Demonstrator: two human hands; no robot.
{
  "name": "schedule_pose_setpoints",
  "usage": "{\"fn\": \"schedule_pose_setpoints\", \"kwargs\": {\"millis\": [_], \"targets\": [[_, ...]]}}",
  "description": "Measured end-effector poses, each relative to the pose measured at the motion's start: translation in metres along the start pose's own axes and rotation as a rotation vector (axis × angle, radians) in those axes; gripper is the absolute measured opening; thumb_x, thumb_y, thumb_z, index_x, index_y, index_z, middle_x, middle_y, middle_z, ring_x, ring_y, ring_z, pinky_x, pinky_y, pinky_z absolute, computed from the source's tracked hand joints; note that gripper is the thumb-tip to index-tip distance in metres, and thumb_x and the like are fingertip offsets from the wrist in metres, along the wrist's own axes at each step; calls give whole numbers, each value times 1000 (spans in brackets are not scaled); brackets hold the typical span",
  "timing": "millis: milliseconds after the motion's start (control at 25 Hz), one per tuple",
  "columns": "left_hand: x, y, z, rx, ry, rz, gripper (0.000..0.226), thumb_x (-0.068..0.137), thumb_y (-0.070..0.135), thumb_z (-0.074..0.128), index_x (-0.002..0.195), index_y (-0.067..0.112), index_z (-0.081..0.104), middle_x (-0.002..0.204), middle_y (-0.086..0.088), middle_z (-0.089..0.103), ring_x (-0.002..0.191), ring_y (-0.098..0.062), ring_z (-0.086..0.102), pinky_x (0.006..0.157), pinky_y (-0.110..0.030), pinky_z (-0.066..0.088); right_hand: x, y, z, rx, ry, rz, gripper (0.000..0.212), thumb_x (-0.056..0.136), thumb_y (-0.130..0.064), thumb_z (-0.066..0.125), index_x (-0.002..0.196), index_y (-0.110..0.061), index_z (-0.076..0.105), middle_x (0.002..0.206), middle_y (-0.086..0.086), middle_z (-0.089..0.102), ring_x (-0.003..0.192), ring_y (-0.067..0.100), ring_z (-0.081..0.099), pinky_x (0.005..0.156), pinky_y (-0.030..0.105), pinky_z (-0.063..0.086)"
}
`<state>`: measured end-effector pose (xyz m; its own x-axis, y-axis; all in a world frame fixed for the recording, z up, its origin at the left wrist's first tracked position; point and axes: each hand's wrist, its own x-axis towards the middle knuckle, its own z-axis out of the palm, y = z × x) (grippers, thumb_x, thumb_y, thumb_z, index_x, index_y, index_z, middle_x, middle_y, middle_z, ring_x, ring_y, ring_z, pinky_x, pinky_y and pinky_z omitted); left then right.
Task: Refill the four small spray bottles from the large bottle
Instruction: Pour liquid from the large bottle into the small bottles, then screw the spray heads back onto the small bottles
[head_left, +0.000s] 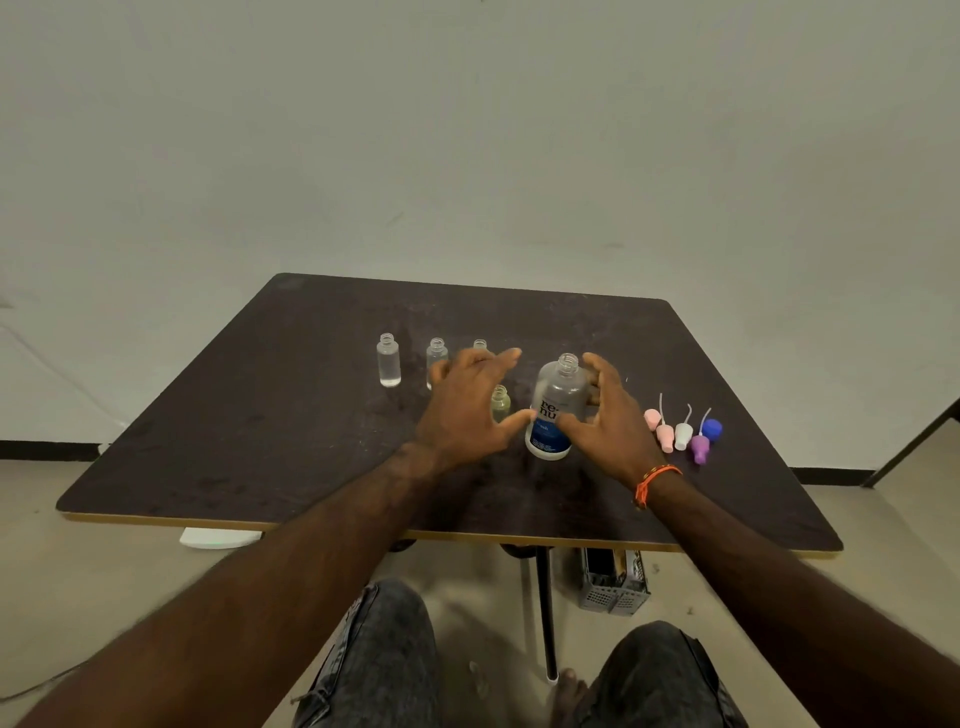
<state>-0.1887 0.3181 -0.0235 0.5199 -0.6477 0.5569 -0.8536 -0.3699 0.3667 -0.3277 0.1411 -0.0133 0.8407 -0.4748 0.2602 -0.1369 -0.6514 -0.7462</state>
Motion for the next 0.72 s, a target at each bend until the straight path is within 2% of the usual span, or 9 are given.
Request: {"fn": "schedule_pose_setpoints", "kwargs": {"millis": [120, 240, 400, 440, 600, 720], "targets": [[26, 22, 3, 51, -145, -6, 83, 81, 68, 73, 149, 25, 53, 134, 0, 65, 135, -18, 49, 108, -42, 22, 1, 2, -6, 42, -19, 16, 77, 78, -38, 76, 145, -24, 39, 140, 1, 56, 121, 17, 58, 102, 41, 52], [47, 31, 7, 78, -262, 21, 58, 83, 67, 70, 128, 32, 63, 111, 10, 72, 113, -14, 62, 98, -43, 24, 4, 7, -14, 131, -23, 53, 70, 80, -29, 79, 140, -24, 45, 133, -2, 61, 116, 14, 62, 100, 36, 54], [71, 40, 14, -13, -275, 31, 45, 81, 60, 73, 119, 35, 64, 102, 16, 72, 105, -10, 63, 91, -41, 24, 14, 11, -36, 149, 34, 33, 71, 79, -25, 83, 141, -18, 50, 128, -4, 64, 111, 7, 64, 91, 17, 53], [79, 45, 19, -26, -268, 31, 43, 82, 59, 73, 117, 36, 63, 101, 16, 72, 105, -10, 63, 91, -42, 26, 20, 12, -44, 144, 55, 32, 70, 78, -25, 84, 139, -19, 51, 127, -5, 65, 109, 6, 64, 91, 18, 53], [115, 62, 47, -22, -289, 35, 41, 85, 57, 70, 117, 35, 59, 106, 14, 73, 109, -13, 63, 91, -45, 29, 47, 30, -68, 124, 76, 80, 69, 78, -26, 84, 138, -23, 50, 130, -3, 65, 115, 14, 64, 101, 37, 53], [138, 70, 72, 20, -349, 43, 38, 88, 51, 70, 118, 31, 57, 107, 11, 71, 110, -18, 63, 88, -45, 28, 62, 49, -77, 105, 58, 139, 68, 83, -26, 80, 141, -21, 45, 135, 1, 62, 119, 18, 62, 105, 43, 50]]}}
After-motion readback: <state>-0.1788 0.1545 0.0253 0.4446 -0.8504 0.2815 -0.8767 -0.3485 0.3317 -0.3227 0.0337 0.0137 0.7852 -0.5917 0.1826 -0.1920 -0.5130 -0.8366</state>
